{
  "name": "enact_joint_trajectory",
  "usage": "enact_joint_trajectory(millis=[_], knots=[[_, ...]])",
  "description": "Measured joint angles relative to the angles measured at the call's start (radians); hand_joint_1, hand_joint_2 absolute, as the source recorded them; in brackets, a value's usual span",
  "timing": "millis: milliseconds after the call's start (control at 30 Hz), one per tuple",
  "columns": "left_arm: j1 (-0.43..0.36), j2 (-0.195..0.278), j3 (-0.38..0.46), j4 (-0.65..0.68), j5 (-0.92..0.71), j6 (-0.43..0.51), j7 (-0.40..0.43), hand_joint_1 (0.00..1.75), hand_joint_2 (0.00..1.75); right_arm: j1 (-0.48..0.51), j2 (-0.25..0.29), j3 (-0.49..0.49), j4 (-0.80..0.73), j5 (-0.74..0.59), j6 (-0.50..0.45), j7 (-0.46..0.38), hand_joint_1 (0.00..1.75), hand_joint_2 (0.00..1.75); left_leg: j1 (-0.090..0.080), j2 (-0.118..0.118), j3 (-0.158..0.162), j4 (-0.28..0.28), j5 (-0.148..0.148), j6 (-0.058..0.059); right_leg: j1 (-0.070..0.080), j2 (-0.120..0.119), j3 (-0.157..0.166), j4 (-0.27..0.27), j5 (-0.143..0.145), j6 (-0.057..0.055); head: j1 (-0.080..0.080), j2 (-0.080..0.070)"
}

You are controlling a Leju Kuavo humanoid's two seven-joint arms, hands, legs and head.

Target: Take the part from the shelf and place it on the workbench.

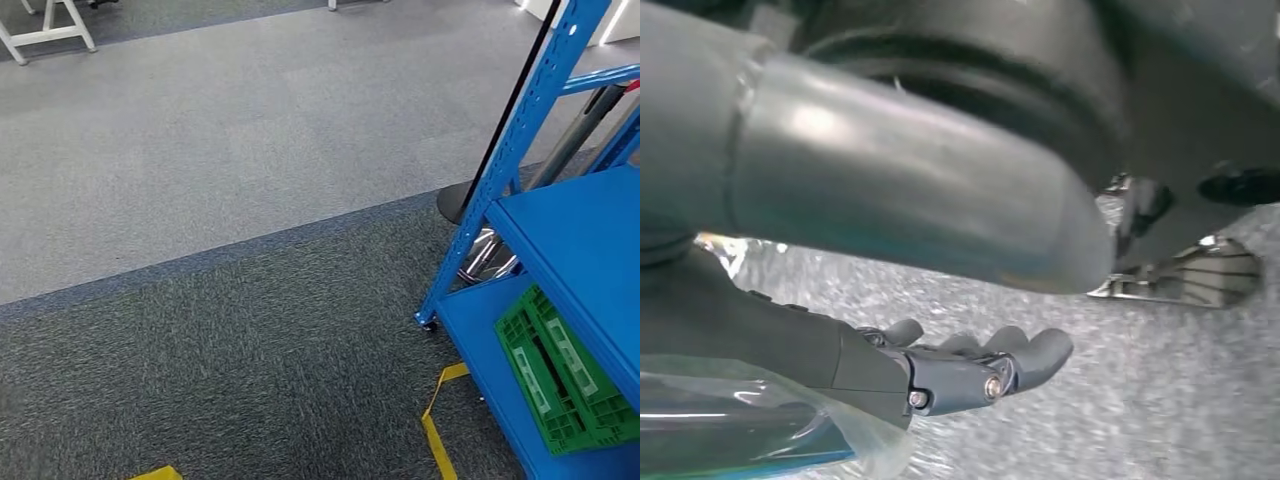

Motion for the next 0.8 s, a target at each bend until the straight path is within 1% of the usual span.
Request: enact_joint_trajectory(millis=[33,67,100,133,167,200,233,267,300,333,367,433,467,500,533,567,600,633,667,700,733,767,800], knots=[[0.0,-0.004,-0.004,0.0,-0.004,-0.005,0.003,0.0,0.0,-0.001,0.0,-0.003,0.0,-0.006,0.001,0.0,0.0,0.0,0.002,0.017,0.004,-0.011,0.005,0.0,0.003,-0.033,-0.021,0.039,-0.026,0.003,0.002,0.0],[0.001,-0.007,-0.008,0.0,-0.009,-0.009,0.007,0.0,0.0,-0.003,0.0,-0.008,0.0,-0.016,0.003,-0.002,0.0,0.0,0.001,0.033,0.005,-0.014,0.005,0.0,0.005,-0.067,-0.048,0.094,-0.06,0.006,0.003,0.0],[0.002,-0.01,-0.012,0.0,-0.014,-0.013,0.013,0.0,0.0,-0.006,0.0,-0.015,0.0,-0.029,0.005,-0.005,0.0,0.0,0.001,0.052,0.005,-0.014,0.005,0.001,0.004,-0.085,-0.081,0.162,-0.094,0.011,0.004,0.0],[0.003,-0.012,-0.016,0.0,-0.019,-0.017,0.018,0.0,0.0,-0.007,0.0,-0.023,0.0,-0.042,0.008,-0.008,0.0,0.0,0.001,0.07,0.005,-0.013,0.004,0.001,0.003,-0.094,-0.108,0.22,-0.118,0.016,0.004,0.0],[0.003,-0.014,-0.02,0.0,-0.023,-0.019,0.023,0.0,0.0,-0.006,0.0,-0.033,0.0,-0.055,0.011,-0.01,0.0,0.0,0.001,0.086,0.005,-0.013,0.002,0.0,0.0,-0.099,-0.122,0.252,-0.124,0.021,0.004,0.0],[0.003,-0.014,-0.024,0.0,-0.026,-0.02,0.028,0.0,0.0,-0.004,-0.001,-0.043,0.0,-0.067,0.016,-0.011,0.0,0.0,0.002,0.101,0.005,-0.012,0.001,-0.002,-0.003,-0.104,-0.116,0.246,-0.112,0.025,0.004,0.0],[0.001,-0.014,-0.028,0.0,-0.029,-0.02,0.03,0.0,0.0,-0.001,-0.001,-0.053,0.0,-0.077,0.021,-0.011,0.0,0.0,0.004,0.114,0.006,-0.011,-0.002,-0.006,-0.006,-0.113,-0.087,0.198,-0.083,0.029,0.004,0.0],[-0.001,-0.014,-0.032,0.0,-0.032,-0.02,0.032,0.0,0.0,0.0,-0.002,-0.063,0.0,-0.085,0.026,-0.011,0.0,0.0,0.005,0.125,0.007,-0.007,-0.005,-0.01,-0.009,-0.132,-0.042,0.121,-0.049,0.033,0.004,0.0],[-0.002,-0.014,-0.035,0.0,-0.034,-0.018,0.033,0.0,0.0,0.0,-0.002,-0.072,0.0,-0.09,0.032,-0.01,0.0,0.0,0.004,0.135,0.006,-0.001,-0.011,-0.017,-0.009,-0.151,0.002,0.049,-0.024,0.032,0.004,0.0],[-0.003,-0.014,-0.036,0.0,-0.035,-0.016,0.033,0.0,0.0,-0.002,-0.002,-0.078,0.0,-0.093,0.039,-0.009,0.0,0.0,0.003,0.145,0.006,0.005,-0.016,-0.023,-0.008,-0.165,0.033,-0.003,-0.009,0.027,0.003,0.0],[-0.004,-0.014,-0.037,0.0,-0.035,-0.012,0.031,0.0,0.0,-0.003,-0.002,-0.085,0.0,-0.099,0.048,-0.009,0.0,0.0,0.001,0.153,0.007,0.011,-0.02,-0.028,-0.006,-0.172,0.049,-0.028,-0.005,0.02,0.002,0.0],[-0.007,-0.014,-0.038,0.0,-0.033,-0.001,0.024,0.0,0.0,-0.003,-0.003,-0.1,0.0,-0.112,0.065,-0.011,0.0,0.0,0.002,0.168,0.01,0.015,-0.024,-0.036,-0.003,-0.155,0.048,-0.029,-0.005,0.002,-0.001,0.0],[-0.009,-0.014,-0.039,0.0,-0.032,0.004,0.02,0.0,0.0,-0.001,-0.003,-0.107,0.0,-0.115,0.067,-0.013,0.0,0.0,0.004,0.163,0.011,0.019,-0.029,-0.041,-0.004,-0.146,0.047,-0.03,-0.004,-0.004,-0.002,0.0],[-0.011,-0.015,-0.039,0.0,-0.031,0.008,0.017,0.0,0.0,0.0,-0.004,-0.113,0.0,-0.113,0.066,-0.015,0.0,0.0,0.008,0.145,0.007,0.032,-0.041,-0.046,-0.005,-0.137,0.047,-0.03,-0.002,-0.01,-0.003,0.0],[-0.012,-0.016,-0.04,0.0,-0.031,0.011,0.015,0.0,0.0,0.0,-0.004,-0.116,0.0,-0.108,0.064,-0.018,0.0,0.0,0.011,0.12,-0.005,0.064,-0.064,-0.051,-0.006,-0.127,0.047,-0.031,0.0,-0.016,-0.004,0.0],[-0.012,-0.016,-0.041,0.0,-0.031,0.012,0.014,0.0,0.0,-0.001,-0.005,-0.118,0.0,-0.103,0.063,-0.02,0.0,0.0,0.014,0.092,-0.027,0.117,-0.096,-0.055,-0.007,-0.117,0.047,-0.032,0.002,-0.02,-0.005,0.0],[-0.011,-0.017,-0.041,0.0,-0.031,0.011,0.014,0.0,0.0,-0.003,-0.006,-0.12,0.0,-0.099,0.063,-0.022,0.0,0.0,0.016,0.074,-0.058,0.189,-0.131,-0.056,-0.006,-0.105,0.046,-0.031,0.002,-0.023,-0.006,0.0],[-0.01,-0.018,-0.042,0.0,-0.03,0.01,0.014,0.0,0.0,-0.004,-0.007,-0.122,0.0,-0.095,0.062,-0.024,0.0,0.0,0.016,0.067,-0.09,0.258,-0.158,-0.056,-0.005,-0.092,0.046,-0.031,0.003,-0.025,-0.005,0.0],[-0.009,-0.018,-0.042,0.0,-0.029,0.008,0.014,0.0,0.0,-0.004,-0.007,-0.123,0.0,-0.092,0.058,-0.024,0.0,0.0,0.016,0.064,-0.113,0.305,-0.167,-0.055,-0.003,-0.079,0.046,-0.031,0.003,-0.026,-0.006,0.0],[-0.009,-0.019,-0.043,0.0,-0.027,0.006,0.014,0.0,0.0,-0.003,-0.008,-0.123,0.0,-0.087,0.051,-0.024,0.0,0.0,0.016,0.063,-0.121,0.315,-0.156,-0.052,-0.002,-0.065,0.047,-0.031,0.003,-0.027,-0.005,0.0],[-0.009,-0.019,-0.043,0.0,-0.026,0.004,0.016,0.0,0.0,-0.002,-0.008,-0.124,0.0,-0.082,0.04,-0.025,0.0,0.0,0.016,0.059,-0.109,0.283,-0.125,-0.048,-0.001,-0.052,0.049,-0.031,0.004,-0.027,-0.005,0.0],[-0.009,-0.019,-0.043,0.0,-0.023,0.003,0.018,0.0,0.0,-0.002,-0.008,-0.124,0.0,-0.075,0.03,-0.025,0.0,0.0,0.016,0.048,-0.084,0.221,-0.083,-0.043,-0.001,-0.039,0.051,-0.031,0.004,-0.027,-0.005,0.0],[-0.009,-0.017,-0.043,0.0,-0.02,0.0,0.02,0.0,0.0,-0.003,-0.007,-0.124,0.0,-0.067,0.022,-0.025,0.0,0.0,0.015,0.027,-0.056,0.151,-0.048,-0.039,-0.001,-0.028,0.051,-0.03,0.004,-0.025,-0.005,0.0]])
